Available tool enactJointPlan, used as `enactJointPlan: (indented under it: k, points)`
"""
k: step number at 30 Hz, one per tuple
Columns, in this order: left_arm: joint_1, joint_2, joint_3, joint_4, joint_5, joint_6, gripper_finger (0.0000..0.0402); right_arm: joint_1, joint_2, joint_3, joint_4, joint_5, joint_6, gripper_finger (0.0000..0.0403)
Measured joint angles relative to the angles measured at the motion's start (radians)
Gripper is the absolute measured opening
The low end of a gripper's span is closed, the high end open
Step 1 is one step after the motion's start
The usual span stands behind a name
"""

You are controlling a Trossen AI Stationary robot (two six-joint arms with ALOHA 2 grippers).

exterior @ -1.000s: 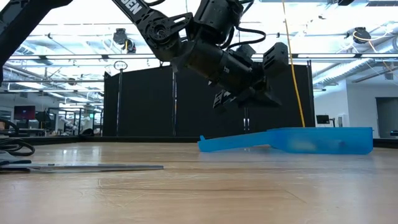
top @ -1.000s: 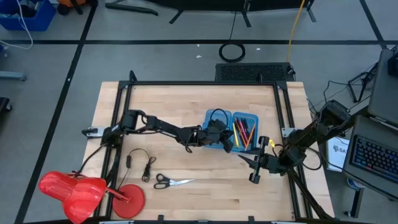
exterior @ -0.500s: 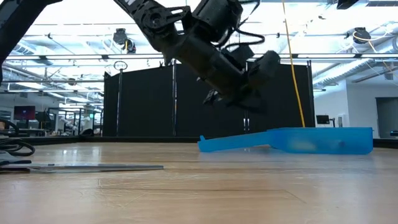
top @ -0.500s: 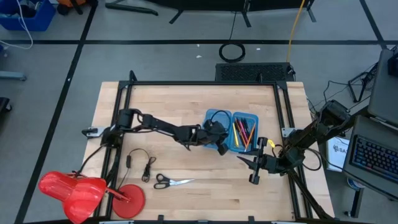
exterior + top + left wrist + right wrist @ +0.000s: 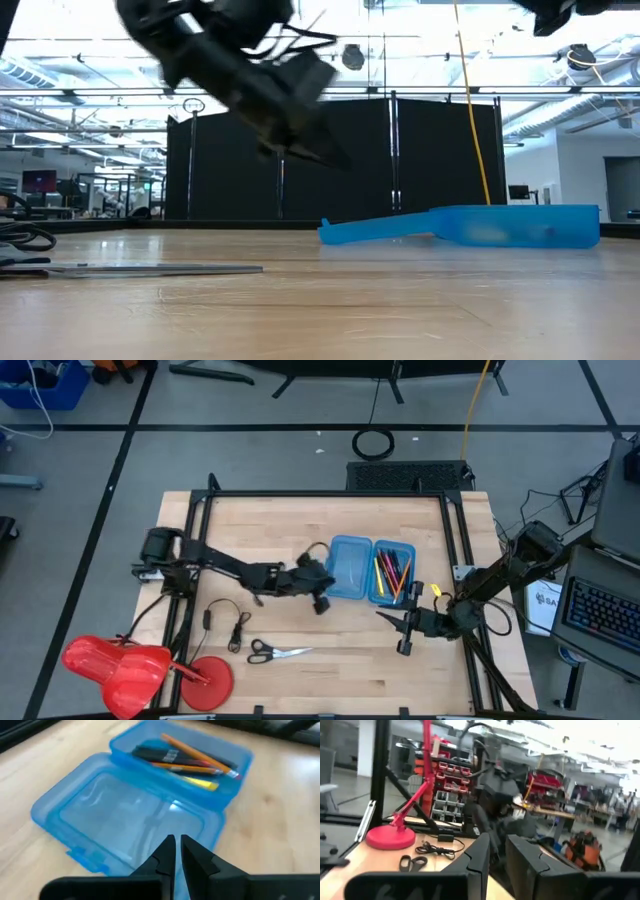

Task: Pick & place school supplies into a supply box
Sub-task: Put the black scissors into the blue supply box

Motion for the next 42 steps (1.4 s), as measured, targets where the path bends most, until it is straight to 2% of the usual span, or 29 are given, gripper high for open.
enactJointPlan:
  k: [3, 6, 8, 14, 20, 26, 32, 42]
  points:
    - [0.000, -0.081, -0.143, 0.159, 0.060, -0.010, 0.0030, -0.046, -0.001, 0.000, -0.075, -0.039, 0.102, 0.0052]
    - [-0.012, -0.142, -0.257, 0.283, 0.079, -0.026, 0.0030, -0.099, 0.000, 0.000, -0.145, -0.193, 0.188, 0.0052]
    - [-0.021, -0.191, -0.328, 0.297, 0.079, -0.031, 0.0031, -0.142, 0.000, 0.002, -0.167, -0.293, 0.257, 0.0052]
    - [-0.053, -0.256, -0.437, 0.342, 0.086, -0.037, 0.0031, -0.249, 0.017, 0.015, -0.304, -0.487, 0.449, 0.0052]
    - [-0.100, -0.275, -0.541, 0.461, 0.112, -0.026, 0.0031, -0.293, 0.138, 0.124, -0.357, -0.624, 0.471, 0.0052]
    - [-0.135, -0.277, -0.642, 0.638, 0.063, -0.038, 0.0031, -0.306, 0.286, 0.323, -0.542, -0.653, 0.454, 0.0052]
    - [-0.144, -0.359, -0.719, 0.623, 0.059, -0.062, 0.0031, -0.331, 0.437, 0.514, -0.607, -0.755, 0.448, 0.0052]
    - [-0.163, -0.519, -0.819, 0.652, 0.054, -0.069, 0.0031, -0.362, 0.630, 0.838, -0.842, -0.822, 0.401, 0.0052]
